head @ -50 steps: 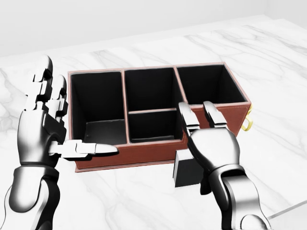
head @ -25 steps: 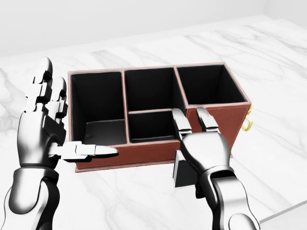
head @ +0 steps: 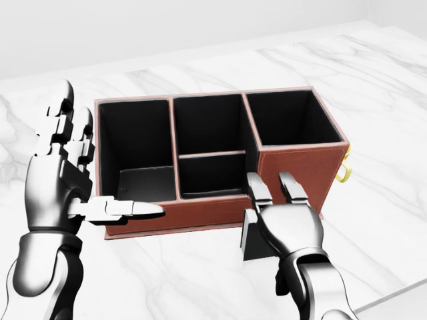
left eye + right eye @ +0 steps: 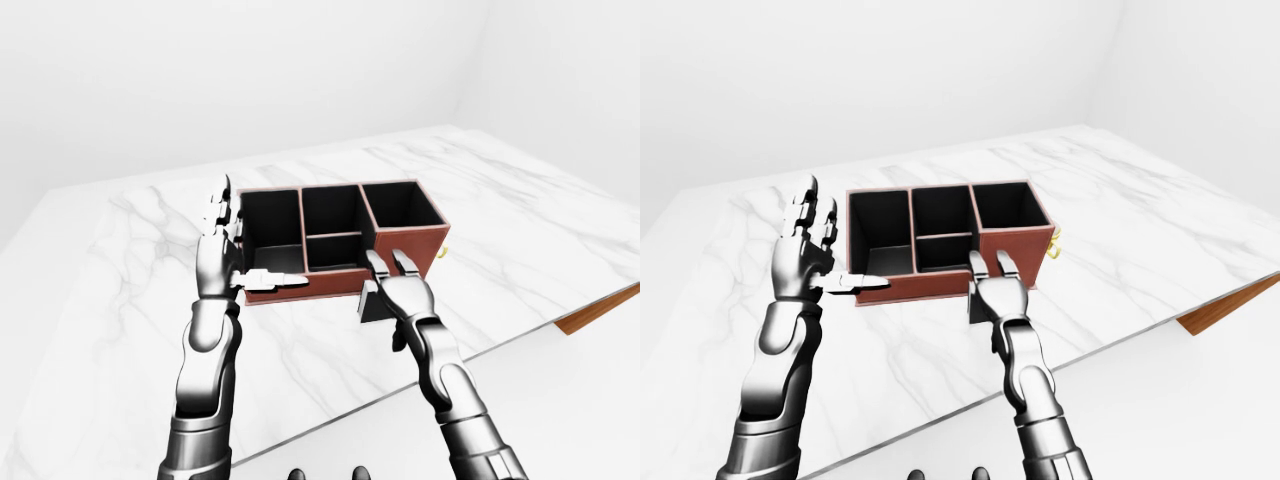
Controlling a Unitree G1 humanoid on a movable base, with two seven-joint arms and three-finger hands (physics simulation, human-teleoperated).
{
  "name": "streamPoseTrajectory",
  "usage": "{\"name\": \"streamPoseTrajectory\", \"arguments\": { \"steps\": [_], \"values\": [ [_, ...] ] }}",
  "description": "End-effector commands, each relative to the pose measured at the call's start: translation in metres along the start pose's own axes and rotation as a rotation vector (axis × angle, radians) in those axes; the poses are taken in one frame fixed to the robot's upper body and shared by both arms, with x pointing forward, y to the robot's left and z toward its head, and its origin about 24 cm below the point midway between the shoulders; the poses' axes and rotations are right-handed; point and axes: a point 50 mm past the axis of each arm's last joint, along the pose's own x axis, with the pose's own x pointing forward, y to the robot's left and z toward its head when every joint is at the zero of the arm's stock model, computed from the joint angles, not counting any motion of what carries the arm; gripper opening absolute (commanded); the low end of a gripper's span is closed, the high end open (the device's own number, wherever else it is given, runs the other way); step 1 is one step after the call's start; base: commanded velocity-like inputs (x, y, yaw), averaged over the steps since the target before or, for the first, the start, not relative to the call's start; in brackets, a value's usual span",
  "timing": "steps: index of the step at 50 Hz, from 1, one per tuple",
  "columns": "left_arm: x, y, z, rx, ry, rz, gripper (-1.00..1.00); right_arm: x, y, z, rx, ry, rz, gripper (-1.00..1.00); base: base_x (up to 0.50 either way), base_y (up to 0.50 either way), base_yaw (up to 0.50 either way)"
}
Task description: Pick up the book and place it in the right compartment of the caddy.
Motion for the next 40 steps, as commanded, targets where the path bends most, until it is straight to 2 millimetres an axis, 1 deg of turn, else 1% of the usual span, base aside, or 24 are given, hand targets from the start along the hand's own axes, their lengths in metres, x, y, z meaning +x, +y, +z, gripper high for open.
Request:
{"name": "streamPoseTrajectory", "arguments": {
  "steps": [1, 12, 21, 30, 31, 32, 33, 34, 36, 37, 40],
  "values": [
    [0.001, 0.000, -0.001, 0.000, 0.005, -0.001, 1.00, 0.004, 0.021, -0.007, 0.029, 0.021, 0.058, 1.00, 0.00, 0.00, 0.00],
    [0.000, -0.001, -0.001, 0.001, 0.004, -0.003, 1.00, 0.013, 0.030, -0.012, 0.033, 0.034, 0.085, 1.00, 0.00, 0.00, 0.00],
    [0.000, -0.001, 0.000, 0.003, 0.001, -0.004, 1.00, 0.015, 0.039, -0.013, 0.034, 0.036, 0.122, 1.00, 0.00, 0.00, 0.00],
    [0.002, -0.002, 0.001, 0.004, -0.007, -0.007, 1.00, 0.022, 0.043, -0.011, 0.036, 0.033, 0.155, 1.00, 0.00, 0.00, 0.00],
    [0.003, -0.001, 0.001, 0.004, -0.007, -0.007, 1.00, 0.021, 0.044, -0.011, 0.037, 0.032, 0.159, 0.68, 0.00, 0.00, 0.00],
    [0.004, -0.001, 0.001, 0.004, -0.006, -0.006, 1.00, 0.021, 0.045, -0.011, 0.039, 0.033, 0.163, 0.51, 0.00, 0.00, 0.00],
    [0.004, -0.001, 0.001, 0.004, -0.006, -0.006, 1.00, 0.020, 0.046, -0.011, 0.040, 0.034, 0.167, 0.27, 0.00, 0.00, 0.00],
    [0.005, -0.001, 0.001, 0.004, -0.005, -0.006, 1.00, 0.020, 0.047, -0.012, 0.045, 0.037, 0.173, 0.25, 0.00, 0.00, 0.00],
    [0.004, -0.001, 0.001, 0.004, -0.004, -0.007, 1.00, 0.019, 0.052, -0.015, 0.055, 0.045, 0.185, -0.67, 0.00, 0.00, 0.00],
    [0.004, -0.001, 0.001, 0.003, -0.003, -0.007, 1.00, 0.018, 0.052, -0.014, 0.061, 0.043, 0.189, -1.00, 0.00, 0.00, 0.00],
    [0.004, -0.001, 0.000, 0.003, -0.001, -0.007, 1.00, 0.016, 0.051, -0.013, 0.066, 0.038, 0.186, -1.00, 0.00, 0.00, 0.00]
  ]
}}
